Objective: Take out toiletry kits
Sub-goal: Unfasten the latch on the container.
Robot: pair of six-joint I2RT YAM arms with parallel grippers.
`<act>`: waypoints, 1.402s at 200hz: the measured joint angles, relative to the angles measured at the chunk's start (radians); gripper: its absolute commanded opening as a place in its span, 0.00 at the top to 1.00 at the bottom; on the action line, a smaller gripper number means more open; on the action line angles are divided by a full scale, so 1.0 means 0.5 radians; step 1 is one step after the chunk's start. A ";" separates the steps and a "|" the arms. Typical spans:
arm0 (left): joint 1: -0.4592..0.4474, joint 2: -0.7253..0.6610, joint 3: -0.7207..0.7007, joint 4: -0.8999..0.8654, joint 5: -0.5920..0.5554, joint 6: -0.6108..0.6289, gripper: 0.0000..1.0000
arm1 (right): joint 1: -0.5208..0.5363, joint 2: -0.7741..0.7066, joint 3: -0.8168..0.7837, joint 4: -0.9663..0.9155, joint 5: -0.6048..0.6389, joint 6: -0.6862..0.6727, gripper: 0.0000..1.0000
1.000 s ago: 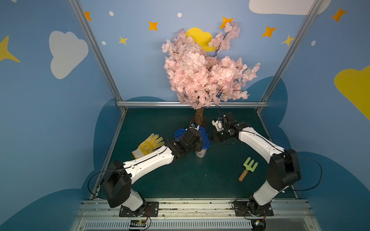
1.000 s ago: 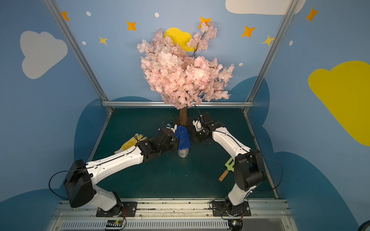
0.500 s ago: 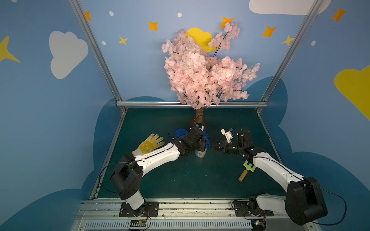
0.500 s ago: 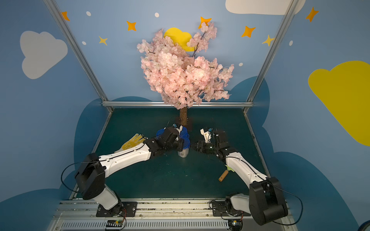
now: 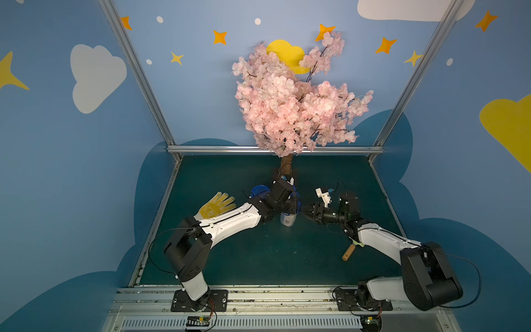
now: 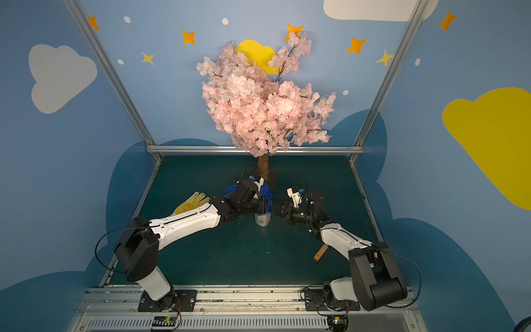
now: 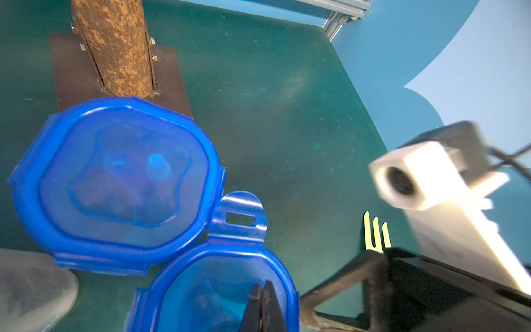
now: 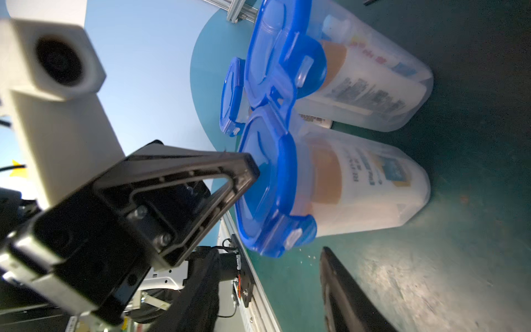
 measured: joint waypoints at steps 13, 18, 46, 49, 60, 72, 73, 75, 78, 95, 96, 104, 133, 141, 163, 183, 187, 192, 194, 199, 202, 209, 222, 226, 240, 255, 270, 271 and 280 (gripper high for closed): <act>0.000 0.000 -0.003 0.002 0.000 -0.011 0.98 | 0.005 0.089 0.000 0.077 -0.036 0.047 0.46; 0.000 0.000 -0.004 0.003 0.000 -0.013 0.98 | 0.008 0.114 0.000 0.102 -0.047 0.062 0.47; 0.000 0.000 -0.005 0.005 0.005 -0.032 0.98 | 0.014 0.167 0.000 0.230 -0.095 0.117 0.47; 0.000 0.000 -0.005 0.005 0.005 -0.034 0.98 | 0.014 0.167 0.000 0.240 -0.100 0.117 0.47; 0.000 0.000 -0.005 0.005 0.005 -0.039 0.98 | 0.014 0.167 0.000 0.284 -0.113 0.123 0.47; 0.000 0.000 -0.006 0.005 0.005 -0.050 0.97 | 0.014 0.166 0.000 0.317 -0.121 0.126 0.48; 0.000 0.000 -0.006 0.005 0.005 -0.049 0.98 | 0.014 0.166 0.000 0.317 -0.121 0.126 0.48; 0.000 0.000 -0.007 0.005 0.006 -0.049 0.98 | 0.014 0.166 0.000 0.318 -0.121 0.129 0.48; 0.000 0.000 -0.008 0.007 0.006 -0.052 0.98 | 0.014 0.166 0.000 0.320 -0.121 0.129 0.48; 0.000 0.000 -0.021 0.028 0.007 -0.059 0.98 | 0.014 0.166 -0.005 0.338 -0.121 0.146 0.49; 0.000 -0.001 -0.023 0.030 0.007 -0.060 0.98 | 0.014 0.166 -0.006 0.343 -0.121 0.150 0.49; 0.000 -0.001 -0.033 0.051 0.007 -0.064 0.98 | 0.014 0.166 -0.018 0.370 -0.121 0.163 0.49; 0.000 -0.021 -0.095 0.132 0.007 -0.088 0.98 | 0.014 0.166 -0.074 0.502 -0.127 0.240 0.49; -0.001 -0.032 -0.117 0.153 0.008 -0.097 0.98 | 0.014 0.166 -0.085 0.531 -0.130 0.262 0.49; -0.008 -0.051 -0.163 0.199 0.005 -0.110 0.98 | 0.017 0.172 -0.103 0.587 -0.133 0.328 0.52; -0.016 -0.053 -0.192 0.249 -0.004 -0.128 0.98 | 0.018 0.203 -0.114 0.665 -0.142 0.397 0.54; -0.018 -0.053 -0.201 0.267 -0.005 -0.138 0.98 | 0.018 0.211 -0.114 0.680 -0.144 0.413 0.55; -0.020 -0.053 -0.213 0.288 -0.010 -0.146 0.98 | 0.018 0.217 -0.114 0.697 -0.147 0.427 0.55; -0.020 -0.053 -0.218 0.299 -0.011 -0.152 0.98 | 0.018 0.221 -0.114 0.703 -0.148 0.436 0.56; -0.021 -0.053 -0.230 0.322 -0.013 -0.158 0.98 | 0.018 0.227 -0.114 0.716 -0.152 0.448 0.56; -0.021 -0.054 -0.237 0.333 -0.016 -0.163 0.98 | 0.018 0.231 -0.114 0.724 -0.153 0.459 0.57; -0.023 -0.056 -0.256 0.370 -0.021 -0.181 0.98 | 0.018 0.237 -0.115 0.736 -0.156 0.476 0.58; -0.029 -0.060 -0.293 0.433 -0.030 -0.212 0.98 | 0.023 0.238 -0.124 0.744 -0.154 0.505 0.60; -0.032 -0.064 -0.305 0.449 -0.033 -0.220 0.98 | 0.024 0.238 -0.127 0.749 -0.155 0.508 0.60; -0.044 -0.079 -0.352 0.505 -0.044 -0.252 0.97 | 0.030 0.239 -0.138 0.752 -0.156 0.524 0.62; -0.063 -0.098 -0.395 0.549 -0.063 -0.283 0.98 | 0.038 0.239 -0.146 0.752 -0.158 0.544 0.63; -0.090 -0.113 -0.429 0.577 -0.086 -0.311 0.98 | 0.045 0.239 -0.153 0.754 -0.162 0.550 0.64; -0.093 -0.114 -0.431 0.575 -0.089 -0.313 0.98 | 0.046 0.239 -0.154 0.758 -0.161 0.549 0.64; -0.115 -0.120 -0.450 0.596 -0.118 -0.328 0.98 | 0.050 0.239 -0.161 0.759 -0.161 0.552 0.64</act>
